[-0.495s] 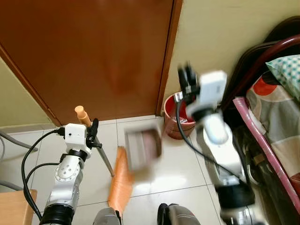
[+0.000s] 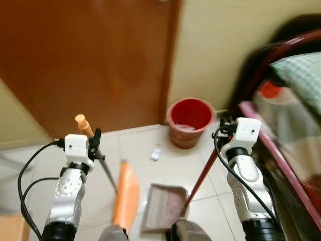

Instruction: Sweep floor

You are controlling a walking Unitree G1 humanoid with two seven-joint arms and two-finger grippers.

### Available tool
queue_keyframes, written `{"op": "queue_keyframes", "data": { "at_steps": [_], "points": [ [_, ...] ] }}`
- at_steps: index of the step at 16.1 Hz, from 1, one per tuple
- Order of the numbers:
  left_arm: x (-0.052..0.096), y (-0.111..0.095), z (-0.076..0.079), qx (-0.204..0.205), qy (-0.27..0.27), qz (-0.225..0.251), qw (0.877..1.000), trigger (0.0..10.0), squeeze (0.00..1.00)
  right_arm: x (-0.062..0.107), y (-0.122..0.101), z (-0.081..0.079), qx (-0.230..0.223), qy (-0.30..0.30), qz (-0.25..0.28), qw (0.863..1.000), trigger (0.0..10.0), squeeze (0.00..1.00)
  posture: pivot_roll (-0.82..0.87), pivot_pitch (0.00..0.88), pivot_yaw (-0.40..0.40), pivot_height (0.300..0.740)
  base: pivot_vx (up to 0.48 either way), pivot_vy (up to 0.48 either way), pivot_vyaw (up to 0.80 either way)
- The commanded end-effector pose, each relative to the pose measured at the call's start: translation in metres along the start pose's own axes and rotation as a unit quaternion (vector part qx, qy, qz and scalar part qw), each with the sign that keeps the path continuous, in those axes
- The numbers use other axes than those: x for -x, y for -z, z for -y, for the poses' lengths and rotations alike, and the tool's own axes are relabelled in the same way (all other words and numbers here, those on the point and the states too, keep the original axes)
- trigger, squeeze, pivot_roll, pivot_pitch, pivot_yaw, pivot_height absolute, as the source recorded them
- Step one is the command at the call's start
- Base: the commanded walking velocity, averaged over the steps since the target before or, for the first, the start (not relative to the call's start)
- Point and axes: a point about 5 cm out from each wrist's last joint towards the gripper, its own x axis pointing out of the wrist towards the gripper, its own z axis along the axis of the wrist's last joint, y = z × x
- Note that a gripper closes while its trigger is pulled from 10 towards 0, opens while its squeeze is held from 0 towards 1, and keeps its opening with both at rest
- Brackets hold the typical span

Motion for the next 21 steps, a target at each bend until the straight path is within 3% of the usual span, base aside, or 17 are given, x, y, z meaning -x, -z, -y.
{"op": "queue_keyframes", "data": {
  "at_steps": [1, 10, 17, 21],
  "points": [
    [0.007, 0.013, -0.008, -0.029, -0.005, -0.039, 0.999, 10.0, 0.00, -0.001, -0.003, 0.006, -0.002, 0.012, 0.009, 1.000, 10.0, 0.00, 0.01, 0.098, -0.023, 0.740, 0.259, 0.000, -0.80],
    [0.004, 0.009, -0.015, -0.032, -0.024, -0.030, 0.999, 10.0, 0.00, 0.002, 0.013, 0.008, 0.013, 0.014, -0.021, 1.000, 10.0, 0.00, 0.01, 0.086, -0.021, 0.740, 0.265, 0.000, -0.37],
    [0.010, -0.005, -0.016, -0.054, -0.006, -0.002, 0.999, 10.0, 0.00, 0.017, 0.023, 0.029, 0.023, 0.040, -0.036, 0.998, 10.0, 0.00, 0.01, 0.076, -0.021, 0.740, 0.275, 0.212, -0.46],
    [-0.004, -0.015, -0.020, -0.073, -0.011, 0.013, 0.997, 10.0, 0.00, 0.015, 0.019, 0.028, 0.031, 0.036, -0.029, 0.998, 10.0, 0.00, 0.01, 0.089, -0.024, 0.740, 0.069, 0.062, 0.00]
  ]
}}
